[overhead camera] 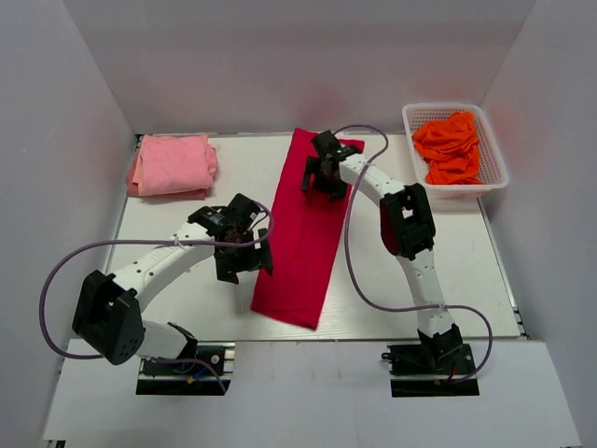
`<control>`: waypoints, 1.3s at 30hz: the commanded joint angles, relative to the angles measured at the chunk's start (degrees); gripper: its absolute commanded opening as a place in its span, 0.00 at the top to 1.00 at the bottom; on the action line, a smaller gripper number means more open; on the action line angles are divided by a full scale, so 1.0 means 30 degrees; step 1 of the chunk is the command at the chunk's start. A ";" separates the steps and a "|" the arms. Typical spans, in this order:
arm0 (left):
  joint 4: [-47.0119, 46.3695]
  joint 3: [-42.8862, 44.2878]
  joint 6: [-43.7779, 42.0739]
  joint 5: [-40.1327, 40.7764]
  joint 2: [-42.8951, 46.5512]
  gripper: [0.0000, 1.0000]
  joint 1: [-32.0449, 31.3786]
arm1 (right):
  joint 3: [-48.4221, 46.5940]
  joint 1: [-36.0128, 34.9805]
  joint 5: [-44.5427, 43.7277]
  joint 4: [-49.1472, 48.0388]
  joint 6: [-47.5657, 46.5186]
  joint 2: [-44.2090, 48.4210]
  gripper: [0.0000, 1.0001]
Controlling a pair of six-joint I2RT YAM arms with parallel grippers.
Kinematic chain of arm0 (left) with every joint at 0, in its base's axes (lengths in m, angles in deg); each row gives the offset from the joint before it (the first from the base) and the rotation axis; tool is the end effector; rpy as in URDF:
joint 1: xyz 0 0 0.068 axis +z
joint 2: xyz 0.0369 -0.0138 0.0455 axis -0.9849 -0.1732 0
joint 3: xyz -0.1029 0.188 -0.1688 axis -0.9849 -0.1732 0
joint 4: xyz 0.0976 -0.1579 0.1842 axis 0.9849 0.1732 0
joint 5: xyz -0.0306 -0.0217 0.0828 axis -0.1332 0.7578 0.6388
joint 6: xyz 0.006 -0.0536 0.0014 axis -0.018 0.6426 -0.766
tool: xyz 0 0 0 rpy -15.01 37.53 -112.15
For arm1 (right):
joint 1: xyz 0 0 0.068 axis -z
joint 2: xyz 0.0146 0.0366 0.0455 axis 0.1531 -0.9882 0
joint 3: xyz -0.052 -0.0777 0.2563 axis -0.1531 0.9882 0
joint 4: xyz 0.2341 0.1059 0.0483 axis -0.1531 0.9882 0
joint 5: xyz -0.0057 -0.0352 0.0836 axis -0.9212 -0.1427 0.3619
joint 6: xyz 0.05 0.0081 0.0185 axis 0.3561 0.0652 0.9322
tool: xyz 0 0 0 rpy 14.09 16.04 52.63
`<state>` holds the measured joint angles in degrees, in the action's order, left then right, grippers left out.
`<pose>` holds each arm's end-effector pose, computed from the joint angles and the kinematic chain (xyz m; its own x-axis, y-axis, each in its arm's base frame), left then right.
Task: Fold and stack the t-shirts
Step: Rotate the tshirt 90 degrees
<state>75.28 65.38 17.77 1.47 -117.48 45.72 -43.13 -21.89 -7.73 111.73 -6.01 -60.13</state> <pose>0.1966 -0.1371 0.2418 -0.9813 -0.1515 -0.1189 -0.1258 0.9716 -0.2005 0.4463 0.2598 0.1753 -0.8687 0.1578 -0.4696 0.0668 0.9765 0.2047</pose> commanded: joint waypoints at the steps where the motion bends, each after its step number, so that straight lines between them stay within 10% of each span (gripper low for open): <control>1: -0.0092 0.0539 -0.0593 0.0099 -0.0424 0.00 0.0009 | -0.2071 0.2171 -0.0984 0.0947 -0.2667 -0.2677 0.10; 14: -0.4455 -0.0196 -0.0595 -0.1688 -0.3322 0.01 -0.0343 | -0.0559 0.2032 0.6136 -0.4468 -1.0260 0.5192 0.10; 24: -0.7646 -0.0046 -0.0214 -0.2039 -0.4321 0.08 -0.2333 | 1.3411 0.2029 0.1836 -0.4826 -0.4230 1.7017 0.10; 39: -1.2013 -0.4146 0.1485 -0.2801 -0.4382 0.23 -0.4120 | 3.1696 0.1678 1.1556 -0.8163 0.2862 2.6613 0.10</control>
<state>43.50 55.39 21.18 -7.43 -130.79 34.71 49.02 -16.43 20.75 92.78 -2.56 18.69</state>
